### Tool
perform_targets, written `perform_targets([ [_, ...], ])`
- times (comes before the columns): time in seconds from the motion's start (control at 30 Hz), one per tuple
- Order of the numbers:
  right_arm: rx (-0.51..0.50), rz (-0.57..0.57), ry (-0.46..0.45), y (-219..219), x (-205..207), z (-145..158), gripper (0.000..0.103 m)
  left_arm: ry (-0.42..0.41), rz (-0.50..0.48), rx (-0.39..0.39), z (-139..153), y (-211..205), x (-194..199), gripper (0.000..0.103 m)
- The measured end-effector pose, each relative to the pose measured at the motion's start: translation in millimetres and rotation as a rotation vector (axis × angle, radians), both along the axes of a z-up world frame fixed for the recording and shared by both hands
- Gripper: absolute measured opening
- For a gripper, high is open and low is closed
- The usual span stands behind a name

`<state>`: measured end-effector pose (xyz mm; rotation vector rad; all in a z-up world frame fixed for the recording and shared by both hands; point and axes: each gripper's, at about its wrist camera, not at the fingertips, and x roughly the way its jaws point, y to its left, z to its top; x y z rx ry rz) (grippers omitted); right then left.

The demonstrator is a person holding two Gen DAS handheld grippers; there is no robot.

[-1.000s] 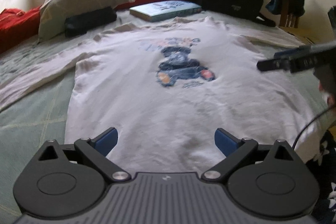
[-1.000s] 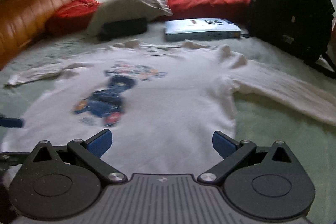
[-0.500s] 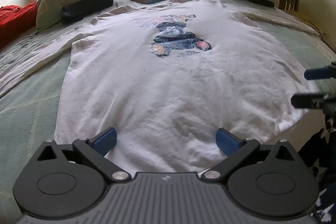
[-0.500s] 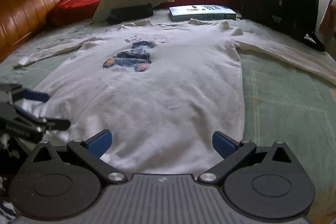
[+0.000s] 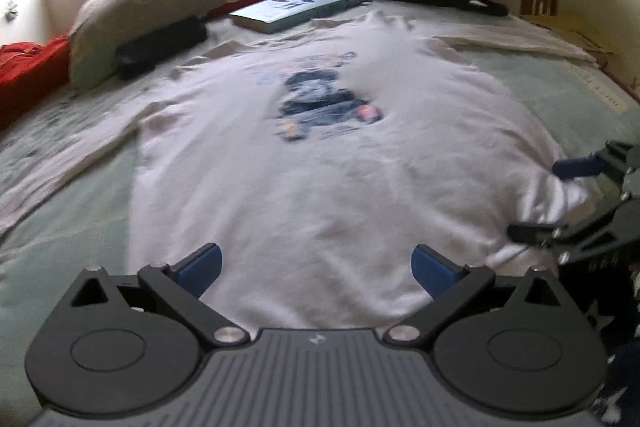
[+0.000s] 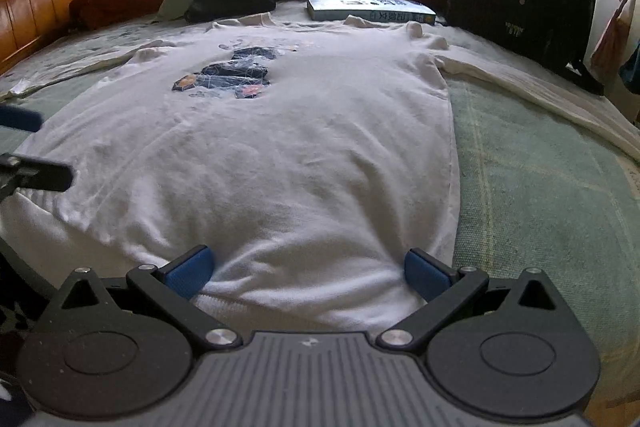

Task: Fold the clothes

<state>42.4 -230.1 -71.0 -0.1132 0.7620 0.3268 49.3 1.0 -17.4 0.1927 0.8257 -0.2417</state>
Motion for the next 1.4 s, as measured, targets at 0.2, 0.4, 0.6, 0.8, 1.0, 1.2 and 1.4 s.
perform_targets([
  [0.2,0.005,0.006,-0.008,-2,-2,0,0.103,0.091,-0.035,-0.071,-26,-1,-11,0.101],
  [0.4,0.007,0.005,-0.016,-2,-3,-1,0.103,0.087,0.041,-0.086,-4,12,-23,0.101],
  [0.6,0.024,0.01,0.016,-3,-6,10,0.103,-0.024,0.043,-0.002,14,-16,-3,0.101],
  [0.8,0.071,0.028,-0.026,-12,-30,26,0.103,0.008,0.044,0.041,-23,-28,14,0.101],
  [1.0,0.083,0.008,-0.017,-11,-26,25,0.103,0.016,0.013,-0.047,-21,3,-13,0.101],
  [1.2,0.085,0.019,-0.004,4,-16,19,0.103,0.039,0.078,-0.088,-25,35,-18,0.102],
  [1.4,0.033,0.021,0.024,10,-13,8,0.103,0.011,0.051,-0.148,-6,42,-15,0.102],
])
